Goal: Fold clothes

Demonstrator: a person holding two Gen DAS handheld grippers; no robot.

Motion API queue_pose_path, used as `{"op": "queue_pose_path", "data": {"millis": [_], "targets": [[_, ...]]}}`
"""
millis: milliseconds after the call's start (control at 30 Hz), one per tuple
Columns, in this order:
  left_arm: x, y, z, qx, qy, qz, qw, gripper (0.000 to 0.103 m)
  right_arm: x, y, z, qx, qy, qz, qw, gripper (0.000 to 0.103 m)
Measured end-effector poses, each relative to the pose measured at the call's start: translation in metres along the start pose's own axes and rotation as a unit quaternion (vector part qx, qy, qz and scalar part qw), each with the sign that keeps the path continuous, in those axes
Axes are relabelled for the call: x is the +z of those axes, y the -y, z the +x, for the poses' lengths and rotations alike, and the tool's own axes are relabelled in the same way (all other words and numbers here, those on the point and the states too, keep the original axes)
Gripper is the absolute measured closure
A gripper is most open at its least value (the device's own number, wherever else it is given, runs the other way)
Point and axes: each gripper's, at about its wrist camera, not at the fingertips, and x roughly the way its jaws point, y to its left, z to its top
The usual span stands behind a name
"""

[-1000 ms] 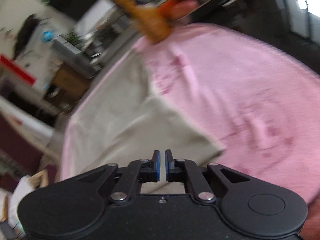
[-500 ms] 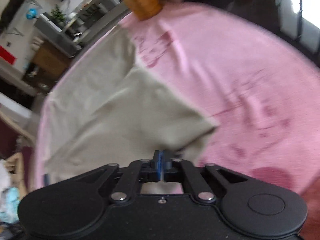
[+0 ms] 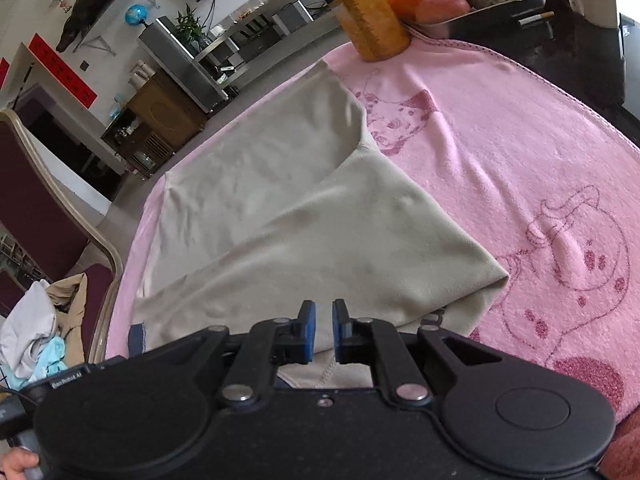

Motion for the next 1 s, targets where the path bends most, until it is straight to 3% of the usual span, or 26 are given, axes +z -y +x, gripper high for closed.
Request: {"op": "queue_pose_path", "data": {"millis": [167, 300, 467, 533, 667, 1000], "targets": [[0.008, 0.006, 0.010, 0.009, -0.028, 0.001, 0.9996, 0.039, -0.001, -0.003, 0.003, -0.005, 0.000, -0.005, 1.000, 0.092], [0.007, 0.010, 0.027, 0.000, -0.063, 0.012, 0.9980, 0.036, -0.001, -0.003, 0.005, -0.011, -0.002, -0.006, 1.000, 0.091], [0.008, 0.017, 0.044, 0.003, -0.087, 0.038, 0.9954, 0.009, -0.002, -0.004, 0.006, -0.015, -0.003, -0.007, 1.000, 0.090], [0.008, 0.018, 0.052, 0.024, -0.106, 0.045, 0.9930, 0.001, -0.002, -0.004, 0.007, -0.015, -0.003, -0.006, 1.000, 0.089], [0.007, 0.021, 0.059, 0.040, -0.118, 0.061, 0.9903, 0.000, -0.002, -0.003, 0.007, -0.015, -0.006, -0.002, 1.000, 0.086], [0.012, 0.018, 0.061, 0.026, -0.114, 0.061, 0.9913, 0.000, -0.002, -0.003, 0.010, -0.009, -0.014, 0.000, 1.000, 0.076]]}}
